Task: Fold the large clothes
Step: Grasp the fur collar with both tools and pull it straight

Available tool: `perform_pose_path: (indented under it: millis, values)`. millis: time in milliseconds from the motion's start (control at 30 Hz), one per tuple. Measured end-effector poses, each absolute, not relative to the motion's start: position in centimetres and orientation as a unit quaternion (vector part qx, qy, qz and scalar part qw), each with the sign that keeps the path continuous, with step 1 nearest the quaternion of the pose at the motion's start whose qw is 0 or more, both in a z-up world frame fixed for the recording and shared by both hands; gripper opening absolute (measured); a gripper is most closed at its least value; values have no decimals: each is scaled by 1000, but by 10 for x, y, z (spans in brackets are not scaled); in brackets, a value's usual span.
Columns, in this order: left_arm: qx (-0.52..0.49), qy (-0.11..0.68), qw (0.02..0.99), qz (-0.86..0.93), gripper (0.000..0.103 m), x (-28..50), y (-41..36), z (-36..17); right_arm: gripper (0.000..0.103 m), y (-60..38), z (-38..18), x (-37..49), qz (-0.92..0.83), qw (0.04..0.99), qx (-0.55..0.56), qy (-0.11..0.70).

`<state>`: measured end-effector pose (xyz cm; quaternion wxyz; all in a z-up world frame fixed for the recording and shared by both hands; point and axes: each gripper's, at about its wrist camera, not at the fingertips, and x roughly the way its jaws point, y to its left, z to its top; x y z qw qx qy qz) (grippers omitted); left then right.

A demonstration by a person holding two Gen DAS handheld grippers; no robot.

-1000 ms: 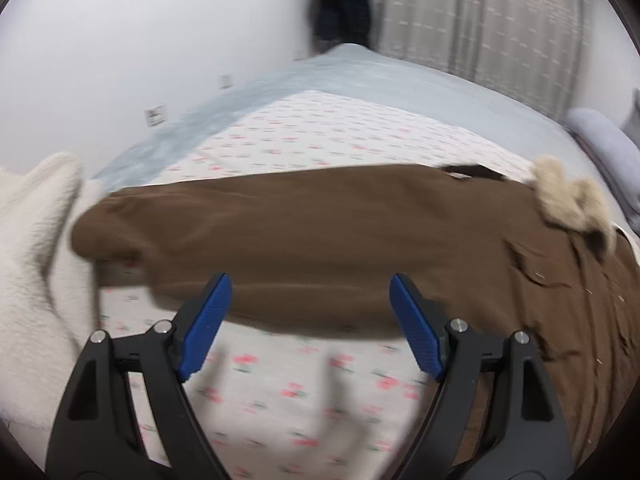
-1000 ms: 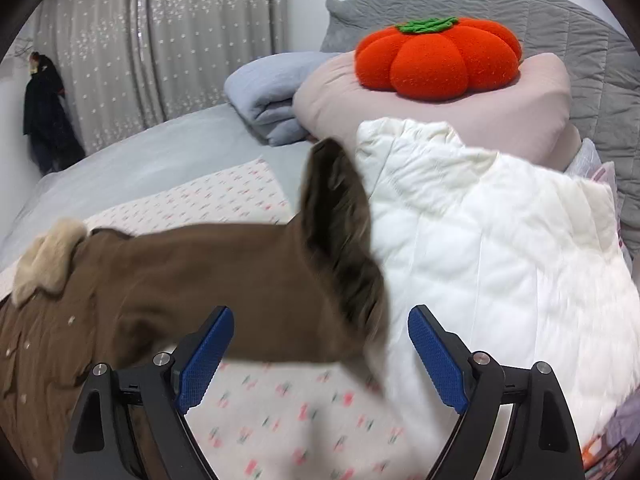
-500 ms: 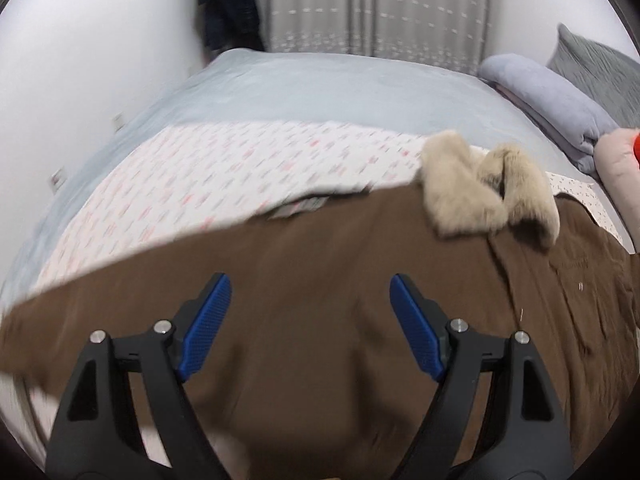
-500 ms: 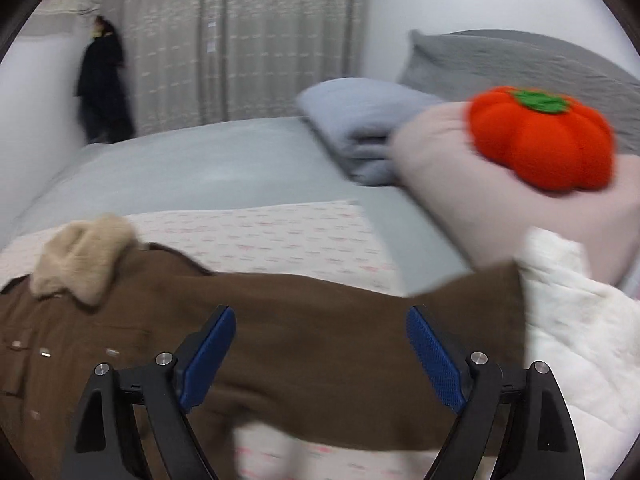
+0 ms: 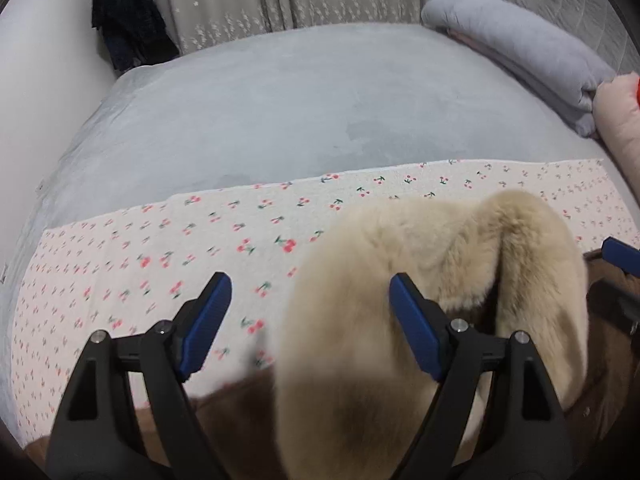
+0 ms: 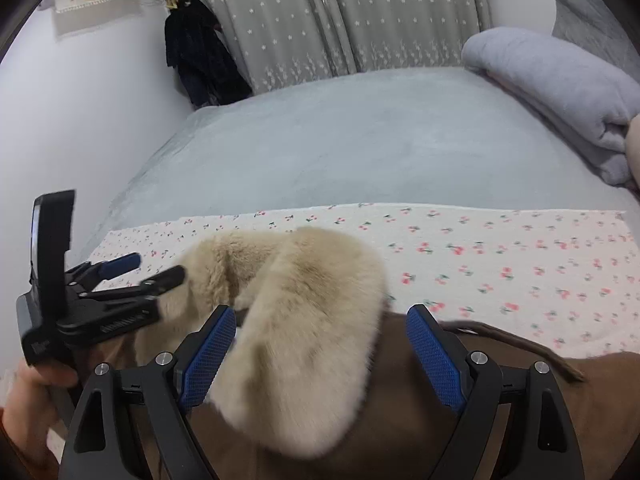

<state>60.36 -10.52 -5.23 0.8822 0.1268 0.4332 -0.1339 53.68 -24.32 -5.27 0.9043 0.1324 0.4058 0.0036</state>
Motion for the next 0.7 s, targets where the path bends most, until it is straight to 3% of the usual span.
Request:
perform_pose_path:
  millis: [67, 100, 167, 200, 233, 333, 400, 700]
  values:
    - [117, 448, 874, -148, 81, 613, -113, -59, 89, -241, -66, 549, 1, 899, 136, 417]
    - [113, 456, 869, -155, 76, 618, -117, -64, 88, -241, -70, 552, 2, 896, 136, 423]
    - [110, 479, 856, -161, 47, 625, -123, -75, 80, -236, -80, 555, -4, 892, 120, 436]
    - [98, 489, 851, -164, 31, 627, -122, -80, 67, -233, -86, 555, -16, 892, 99, 440]
    - [79, 481, 859, -158, 22, 624, -119, -79, 56, -234, -89, 553, -26, 893, 84, 441]
    - [4, 400, 908, -121, 17, 603, -95, -58, 40, -233, -96, 543, -55, 904, 37, 423]
    - [-47, 355, 929, -97, 17, 588, -73, -52, 35, -235, -97, 539, -65, 911, 29, 406]
    - [-31, 372, 926, -62, 22, 611, -75, -96, 32, -238, -121, 584, -125, 908, 21, 400]
